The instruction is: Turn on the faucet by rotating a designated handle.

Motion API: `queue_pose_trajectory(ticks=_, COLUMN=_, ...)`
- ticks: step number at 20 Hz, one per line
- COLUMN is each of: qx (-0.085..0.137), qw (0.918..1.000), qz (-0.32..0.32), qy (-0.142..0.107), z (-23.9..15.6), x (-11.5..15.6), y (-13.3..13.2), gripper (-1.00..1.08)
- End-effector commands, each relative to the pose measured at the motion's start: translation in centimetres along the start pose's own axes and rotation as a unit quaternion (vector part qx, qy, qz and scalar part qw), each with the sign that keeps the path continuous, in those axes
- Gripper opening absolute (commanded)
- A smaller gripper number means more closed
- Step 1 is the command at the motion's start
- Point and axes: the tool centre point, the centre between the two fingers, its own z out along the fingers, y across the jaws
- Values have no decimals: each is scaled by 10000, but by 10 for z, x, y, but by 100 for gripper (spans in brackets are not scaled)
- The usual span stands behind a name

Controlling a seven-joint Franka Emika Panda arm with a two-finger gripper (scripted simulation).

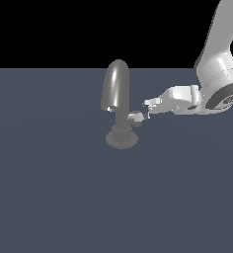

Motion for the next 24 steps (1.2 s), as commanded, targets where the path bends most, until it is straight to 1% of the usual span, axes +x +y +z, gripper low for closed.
queue_pose_trajectory(ticks=1, qx=-13, qw=10000, qz=-27, qy=23, z=0, x=-2, y=0, gripper=-100)
queue_pose_trajectory(ticks=6, qx=-15, qw=10000, qz=-30, qy=26, z=1, x=-2, y=1, gripper=-100)
queue_pose_trajectory(ticks=19, qx=-15, qw=10000, qz=-30, qy=26, z=0, x=51, y=16, gripper=-100)
queue_pose_trajectory(ticks=20, qx=-15, qw=10000, qz=-30, qy=26, z=0, x=51, y=16, gripper=-100)
queue_pose_trajectory(ticks=21, qx=-2, qw=9998, qz=-193, qy=59, z=0, x=30, y=16, gripper=-100)
queue_pose_trajectory(ticks=24, qx=-6, qw=9999, qz=-150, qy=50, z=0, x=50, y=8, gripper=-100)
